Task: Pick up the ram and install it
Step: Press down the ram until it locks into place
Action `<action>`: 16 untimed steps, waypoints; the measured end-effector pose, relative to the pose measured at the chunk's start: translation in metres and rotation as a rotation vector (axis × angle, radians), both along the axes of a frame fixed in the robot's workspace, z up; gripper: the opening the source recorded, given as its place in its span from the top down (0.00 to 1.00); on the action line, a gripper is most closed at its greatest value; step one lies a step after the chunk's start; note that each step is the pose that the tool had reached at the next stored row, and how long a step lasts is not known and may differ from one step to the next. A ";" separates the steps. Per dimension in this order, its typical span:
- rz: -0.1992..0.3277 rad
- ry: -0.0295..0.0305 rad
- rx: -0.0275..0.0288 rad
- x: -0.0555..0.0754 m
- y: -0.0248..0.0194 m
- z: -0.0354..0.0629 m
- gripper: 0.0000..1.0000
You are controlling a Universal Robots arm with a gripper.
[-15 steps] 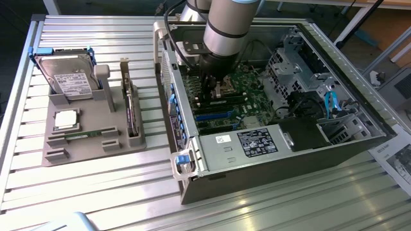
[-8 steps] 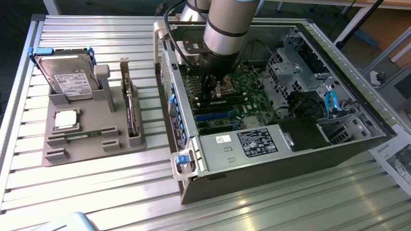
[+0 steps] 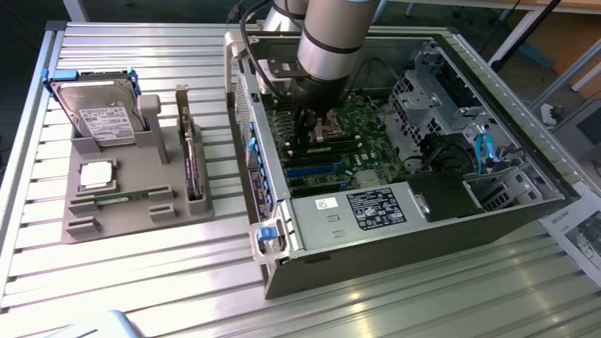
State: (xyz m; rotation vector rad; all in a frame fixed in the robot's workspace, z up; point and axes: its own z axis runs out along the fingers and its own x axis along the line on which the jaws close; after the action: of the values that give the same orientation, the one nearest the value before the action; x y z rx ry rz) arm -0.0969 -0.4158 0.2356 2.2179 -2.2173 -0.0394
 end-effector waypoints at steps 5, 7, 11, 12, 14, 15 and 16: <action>0.000 -0.0002 0.0025 0.000 0.0013 0.0000 0.90; 0.000 -0.0001 0.0019 0.000 0.0013 -0.0002 0.90; 0.000 -0.0002 0.0018 0.000 0.0013 -0.0013 0.90; 0.000 -0.0002 0.0017 0.000 0.0012 -0.0015 0.90; 0.000 -0.0002 0.0018 -0.001 0.0012 -0.0018 0.90; 0.000 -0.0003 0.0019 -0.001 0.0011 -0.0020 0.90; 0.000 -0.0003 0.0020 -0.001 0.0010 -0.0022 0.90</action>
State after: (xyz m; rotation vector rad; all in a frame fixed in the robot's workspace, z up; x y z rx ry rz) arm -0.0975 -0.4148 0.2334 2.2191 -2.2184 -0.0413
